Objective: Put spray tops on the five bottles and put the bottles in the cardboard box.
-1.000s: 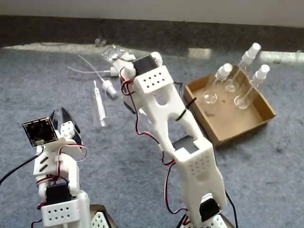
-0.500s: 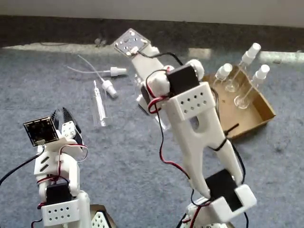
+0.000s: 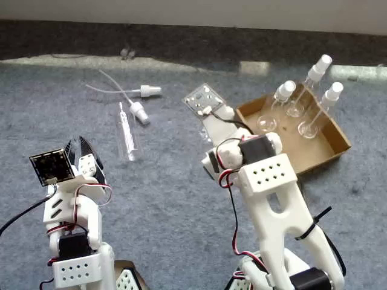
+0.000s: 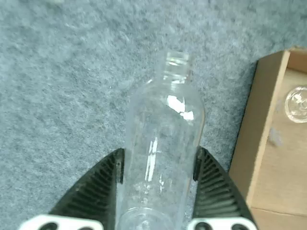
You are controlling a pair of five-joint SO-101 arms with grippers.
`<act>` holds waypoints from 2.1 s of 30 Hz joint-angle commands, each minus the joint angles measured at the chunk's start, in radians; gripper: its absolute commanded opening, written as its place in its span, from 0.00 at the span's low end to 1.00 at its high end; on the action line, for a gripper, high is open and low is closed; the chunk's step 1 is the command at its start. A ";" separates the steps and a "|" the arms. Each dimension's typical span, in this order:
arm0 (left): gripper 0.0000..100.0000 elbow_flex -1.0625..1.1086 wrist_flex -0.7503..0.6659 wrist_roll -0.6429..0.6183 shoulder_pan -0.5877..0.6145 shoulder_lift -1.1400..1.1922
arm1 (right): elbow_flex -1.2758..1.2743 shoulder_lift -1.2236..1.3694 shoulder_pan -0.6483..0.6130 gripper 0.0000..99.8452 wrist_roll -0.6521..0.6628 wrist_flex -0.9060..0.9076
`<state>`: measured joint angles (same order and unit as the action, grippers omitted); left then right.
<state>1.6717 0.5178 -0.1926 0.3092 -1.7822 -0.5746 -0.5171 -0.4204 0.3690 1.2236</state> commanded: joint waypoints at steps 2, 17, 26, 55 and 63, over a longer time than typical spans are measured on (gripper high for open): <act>0.00 0.001 -0.017 0.009 -0.022 -0.013 | -0.163 -0.059 0.047 0.06 0.011 -0.185; 0.00 0.013 -0.020 0.009 -0.022 -0.013 | -0.309 -0.059 0.062 0.06 0.012 -0.286; 0.00 0.013 -0.020 0.009 -0.022 -0.013 | -0.349 -0.068 0.058 0.24 0.137 -0.285; 0.00 0.024 -0.018 0.009 -0.068 -0.013 | 0.153 0.297 -0.048 0.32 0.124 0.047; 0.00 0.024 -0.018 0.009 -0.068 -0.013 | 0.157 0.513 -0.042 0.32 0.130 0.010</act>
<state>1.6747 0.5178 -0.1926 0.2601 -1.7822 -0.4749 -0.0230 -0.4588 0.5010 1.2620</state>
